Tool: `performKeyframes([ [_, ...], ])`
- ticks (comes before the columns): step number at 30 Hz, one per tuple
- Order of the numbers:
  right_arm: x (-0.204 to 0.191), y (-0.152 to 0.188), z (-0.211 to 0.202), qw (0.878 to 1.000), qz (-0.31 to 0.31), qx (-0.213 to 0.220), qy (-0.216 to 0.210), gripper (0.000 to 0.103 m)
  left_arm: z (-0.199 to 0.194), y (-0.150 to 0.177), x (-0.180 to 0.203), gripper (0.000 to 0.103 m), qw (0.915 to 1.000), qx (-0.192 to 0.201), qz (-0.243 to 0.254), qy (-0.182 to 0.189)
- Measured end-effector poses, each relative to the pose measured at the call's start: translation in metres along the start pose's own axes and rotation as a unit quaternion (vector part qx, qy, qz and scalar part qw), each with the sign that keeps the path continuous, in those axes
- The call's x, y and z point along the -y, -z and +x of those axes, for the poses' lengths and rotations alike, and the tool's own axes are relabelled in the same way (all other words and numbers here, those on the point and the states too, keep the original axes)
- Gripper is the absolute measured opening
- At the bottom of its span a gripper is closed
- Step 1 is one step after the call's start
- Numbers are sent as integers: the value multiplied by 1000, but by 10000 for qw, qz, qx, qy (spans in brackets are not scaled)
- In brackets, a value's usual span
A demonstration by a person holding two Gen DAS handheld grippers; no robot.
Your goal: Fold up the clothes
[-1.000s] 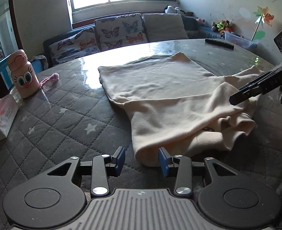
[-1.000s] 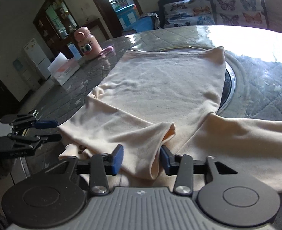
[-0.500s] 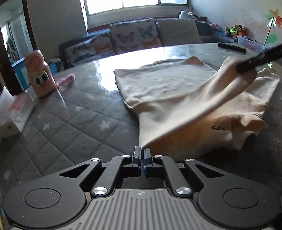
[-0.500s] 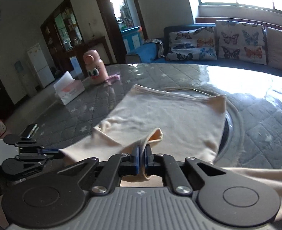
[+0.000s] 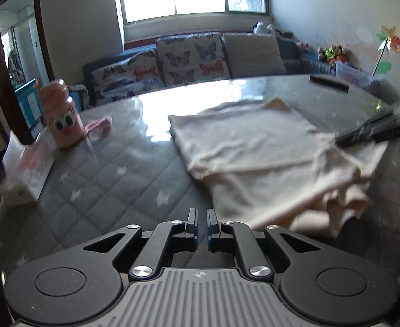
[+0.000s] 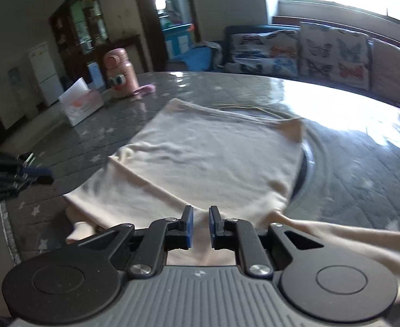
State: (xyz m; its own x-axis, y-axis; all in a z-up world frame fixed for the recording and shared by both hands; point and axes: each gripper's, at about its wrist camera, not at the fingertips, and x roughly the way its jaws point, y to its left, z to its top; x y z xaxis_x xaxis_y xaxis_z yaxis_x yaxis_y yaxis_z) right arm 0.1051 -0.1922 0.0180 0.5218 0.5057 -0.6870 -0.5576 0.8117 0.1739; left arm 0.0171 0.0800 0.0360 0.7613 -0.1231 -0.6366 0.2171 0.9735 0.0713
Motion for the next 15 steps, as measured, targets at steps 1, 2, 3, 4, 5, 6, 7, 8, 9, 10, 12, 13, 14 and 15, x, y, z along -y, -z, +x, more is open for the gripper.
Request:
performKeyframes([
  [1,-2,0,6,10000,-26,-48,-26,13,4,-5,3,7,10000,31,3,75],
  [2,-3,1,12,9999,-53,-94,-27,13,11,-9,6,7,9999,22,20,131],
  [3,-3,1,16,9999,-66,-136,-18,13,19,-11,9,7,9998,-3,43,179],
  [4,-2,2,20,9998,-78,-177,-8,13,27,-14,12,6,9997,-27,65,228],
  [5,-2,2,23,9997,-90,-219,1,13,34,-17,16,6,9996,-52,87,276],
  [6,-2,3,27,9996,-101,-260,11,15,42,-20,19,6,9994,-76,109,324],
  [7,1,4,30,9994,-114,-322,24,15,50,-23,22,6,9992,-101,131,373],
  [8,2,4,31,9994,-114,-340,25,15,57,-26,25,6,9989,-125,153,421],
  [9,3,5,31,9994,-108,-342,8,15,65,-29,28,6,9986,-150,175,470],
  [10,3,4,29,9994,-113,-325,25,15,73,-32,32,6,9983,-174,197,518],
  [12,3,3,24,9996,-163,-229,90,27,85,-33,33,6,9979,-249,222,559],
  [13,2,3,22,9996,-186,-184,119,32,88,-33,34,6,9978,-274,246,557],
  [14,4,3,20,9995,-194,-133,194,36,91,-32,35,6,9977,-296,276,545],
  [15,7,3,19,9995,-156,-132,236,36,92,-32,35,7,9978,-280,331,509],
])
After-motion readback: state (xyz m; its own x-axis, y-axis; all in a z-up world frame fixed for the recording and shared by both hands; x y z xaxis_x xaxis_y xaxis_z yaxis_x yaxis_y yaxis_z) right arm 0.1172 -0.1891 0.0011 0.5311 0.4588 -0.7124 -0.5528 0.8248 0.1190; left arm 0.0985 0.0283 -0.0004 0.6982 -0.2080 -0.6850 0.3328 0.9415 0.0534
